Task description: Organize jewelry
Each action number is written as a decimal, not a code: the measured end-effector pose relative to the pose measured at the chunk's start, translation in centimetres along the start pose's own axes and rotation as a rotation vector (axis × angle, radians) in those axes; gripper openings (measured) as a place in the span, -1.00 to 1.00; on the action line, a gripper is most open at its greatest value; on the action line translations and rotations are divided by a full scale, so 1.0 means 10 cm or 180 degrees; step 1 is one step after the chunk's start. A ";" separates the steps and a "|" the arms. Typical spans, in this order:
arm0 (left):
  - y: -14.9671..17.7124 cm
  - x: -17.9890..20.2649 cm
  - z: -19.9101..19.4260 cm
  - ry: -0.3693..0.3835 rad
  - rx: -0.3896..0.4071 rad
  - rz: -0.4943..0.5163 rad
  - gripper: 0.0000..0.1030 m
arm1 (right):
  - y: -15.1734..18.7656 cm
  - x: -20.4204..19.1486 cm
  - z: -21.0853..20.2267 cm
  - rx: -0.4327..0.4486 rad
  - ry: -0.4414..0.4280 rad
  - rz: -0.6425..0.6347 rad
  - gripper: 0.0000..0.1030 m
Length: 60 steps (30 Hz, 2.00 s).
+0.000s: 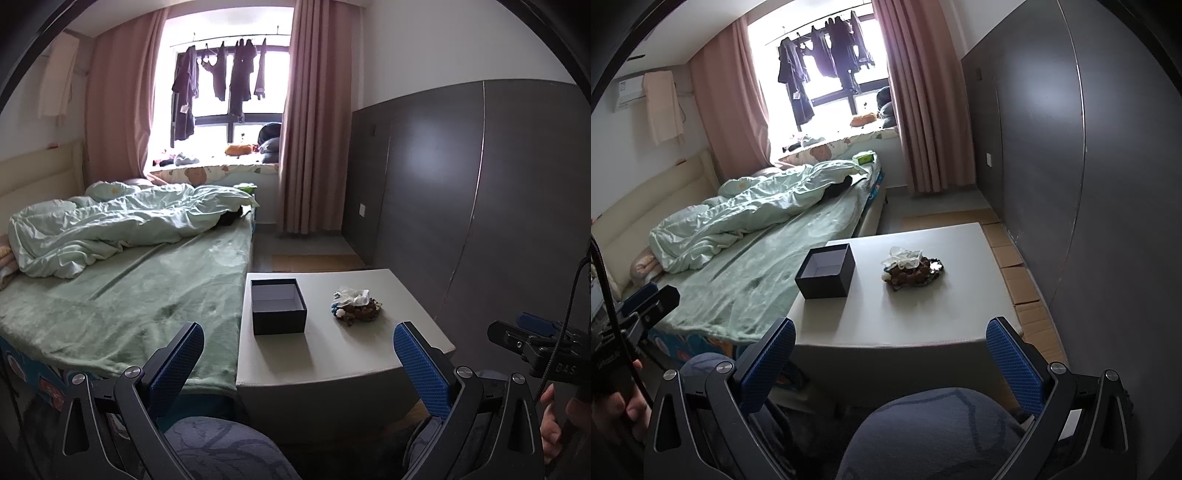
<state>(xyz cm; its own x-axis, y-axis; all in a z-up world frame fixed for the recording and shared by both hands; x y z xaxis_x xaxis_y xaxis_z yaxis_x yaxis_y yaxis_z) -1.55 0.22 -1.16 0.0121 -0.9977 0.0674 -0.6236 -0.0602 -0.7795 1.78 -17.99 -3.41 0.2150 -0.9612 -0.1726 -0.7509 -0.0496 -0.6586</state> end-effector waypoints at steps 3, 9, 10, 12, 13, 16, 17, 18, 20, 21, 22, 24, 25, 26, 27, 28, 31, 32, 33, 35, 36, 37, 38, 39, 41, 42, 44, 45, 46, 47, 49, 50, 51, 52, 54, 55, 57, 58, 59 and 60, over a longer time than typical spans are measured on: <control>0.02 0.00 -0.02 0.0005 -0.0002 -0.0001 0.99 | 0.00 -0.01 -0.01 0.0007 -0.0001 0.0007 1.00; 0.01 0.05 -0.02 0.0006 -0.0018 0.0025 0.99 | -0.01 0.00 -0.03 0.0031 0.0000 0.0009 1.00; 0.01 0.06 -0.02 0.0010 -0.0023 0.0030 0.99 | -0.01 0.01 -0.04 0.0042 0.0002 0.0016 1.00; 0.02 0.07 -0.03 0.0009 -0.0020 0.0038 0.99 | -0.01 0.03 -0.04 0.0051 0.0003 0.0040 1.00; 0.02 0.08 -0.03 0.0011 -0.0018 0.0036 0.99 | -0.01 0.03 -0.04 0.0054 0.0000 0.0051 1.00; 0.04 0.09 -0.03 0.0025 -0.0033 0.0030 0.99 | 0.01 0.06 -0.04 0.0053 0.0007 0.0060 1.00; 0.00 0.08 -0.02 0.0025 -0.0039 0.0030 0.99 | 0.01 0.06 -0.04 0.0052 0.0007 0.0061 1.00; 0.00 0.08 -0.02 0.0028 -0.0038 0.0025 0.99 | 0.02 0.06 -0.04 0.0052 0.0003 0.0063 1.00; 0.00 0.09 -0.02 0.0052 -0.0026 0.0018 0.99 | 0.03 0.06 -0.04 0.0056 0.0010 0.0068 1.00; 0.00 0.09 -0.03 0.0063 -0.0011 0.0019 0.99 | 0.02 0.05 -0.04 0.0050 0.0010 0.0077 1.00; 0.00 0.10 -0.03 0.0069 0.0003 0.0026 0.99 | 0.01 0.05 -0.04 0.0041 0.0010 0.0086 1.00; 0.00 0.09 -0.01 0.0086 0.0008 0.0030 0.99 | 0.00 0.02 -0.07 0.0061 0.0033 0.0081 1.00; 0.00 0.07 0.01 0.0108 0.0003 0.0016 0.99 | 0.00 0.00 -0.08 0.0085 0.0055 0.0063 1.00; -0.03 0.04 0.03 0.0152 -0.0004 -0.0002 0.99 | 0.00 -0.02 -0.09 0.0103 0.0078 0.0047 1.00; -0.03 0.04 0.05 0.0187 -0.0011 -0.0005 0.99 | 0.00 -0.02 -0.09 0.0109 0.0089 0.0044 1.00; -0.03 0.05 0.07 0.0204 -0.0014 0.0005 0.99 | 0.00 -0.02 -0.08 0.0107 0.0092 0.0050 1.00; -0.03 0.08 0.16 0.0164 -0.0044 0.0067 0.99 | 0.00 -0.03 -0.04 0.0082 0.0098 0.0056 1.00; -0.04 0.09 0.19 0.0162 -0.0057 0.0070 0.99 | -0.01 -0.02 -0.02 0.0086 0.0123 0.0064 1.00; -0.04 0.09 0.21 0.0166 -0.0067 0.0059 0.99 | -0.02 0.00 0.00 0.0091 0.0160 0.0079 1.00; -0.10 -0.01 0.23 0.0190 -0.0085 0.0030 0.99 | -0.04 0.02 0.03 0.0084 0.0167 0.0093 1.00; -0.11 0.00 0.26 0.0190 -0.0097 0.0031 0.99 | -0.05 0.03 0.04 0.0087 0.0160 0.0103 1.00; -0.12 0.00 0.30 0.0187 -0.0113 0.0037 0.99 | -0.06 0.05 0.04 0.0101 0.0156 0.0111 1.00; -0.13 0.01 0.35 0.0188 -0.0132 0.0041 0.99 | -0.07 0.06 0.05 0.0120 0.0161 0.0115 1.00; -0.14 0.01 0.40 0.0182 -0.0162 0.0043 0.99 | -0.09 0.09 0.06 0.0146 0.0184 0.0119 1.00; -0.16 -0.01 0.47 0.0161 -0.0212 0.0034 0.99 | -0.11 0.12 0.09 0.0158 0.0228 0.0135 1.00; -0.18 -0.03 0.51 0.0177 -0.0237 0.0040 0.99 | -0.13 0.15 0.11 0.0145 0.0247 0.0148 1.00; -0.22 -0.01 0.59 0.0202 -0.0254 0.0063 0.99 | -0.15 0.20 0.17 0.0123 0.0230 0.0161 1.00; -0.24 0.01 0.63 0.0218 -0.0259 0.0082 0.99 | -0.16 0.22 0.19 0.0116 0.0227 0.0165 1.00; -0.26 0.03 0.67 0.0238 -0.0267 0.0106 0.99 | -0.17 0.25 0.22 0.0111 0.0215 0.0171 1.00; -0.29 0.05 0.73 0.0264 -0.0276 0.0135 0.99 | -0.19 0.27 0.24 0.0110 0.0194 0.0175 1.00; -0.33 0.09 0.82 0.0307 -0.0301 0.0180 0.98 | -0.22 0.32 0.29 0.0115 0.0119 0.0179 1.00; -0.36 0.11 0.89 0.0336 -0.0327 0.0200 0.97 | -0.25 0.35 0.31 0.0116 0.0099 0.0179 1.00; -0.39 0.14 0.96 0.0367 -0.0350 0.0215 0.95 | -0.27 0.38 0.33 0.0110 0.0099 0.0181 1.00; -0.41 0.15 1.02 0.0390 -0.0370 0.0227 0.91 | -0.30 0.42 0.37 0.0093 0.0118 0.0192 1.00; -0.46 0.18 1.16 0.0445 -0.0412 0.0253 0.88 | -0.36 0.49 0.43 0.0069 0.0111 0.0228 1.00; -0.49 0.19 1.23 0.0470 -0.0442 0.0264 0.86 | -0.39 0.53 0.46 0.0065 0.0089 0.0254 1.00; -0.55 0.22 1.38 0.0529 -0.0515 0.0292 0.82 | -0.45 0.60 0.52 0.0051 0.0076 0.0292 1.00; -0.57 0.23 1.44 0.0558 -0.0547 0.0316 0.81 | -0.47 0.63 0.55 0.0033 0.0070 0.0314 1.00; -0.60 0.24 1.50 0.0575 -0.0565 0.0341 0.81 | -0.50 0.67 0.58 0.0010 0.0026 0.0352 1.00; -0.63 0.25 1.56 0.0593 -0.0579 0.0383 0.81 | -0.53 0.69 0.61 -0.0002 -0.0027 0.0386 1.00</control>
<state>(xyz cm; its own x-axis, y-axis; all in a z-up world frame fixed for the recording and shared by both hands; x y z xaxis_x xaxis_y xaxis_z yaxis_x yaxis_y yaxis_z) 14.58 -2.37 -5.75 -0.2040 -0.9730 0.1076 -0.7420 0.0819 -0.6654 11.02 -22.75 -5.59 0.1279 -0.9578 -0.2573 -0.7720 0.0667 -0.6321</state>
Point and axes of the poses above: each gripper's, at about its wrist camera, not at the fingertips, and z roughly the way its jaws point, x to its right, y to its underside, the point moved 3 cm from there along z, roughly the way its jaws point, and after that the axes turned 13 degrees about -x, right-handed, at the moved point
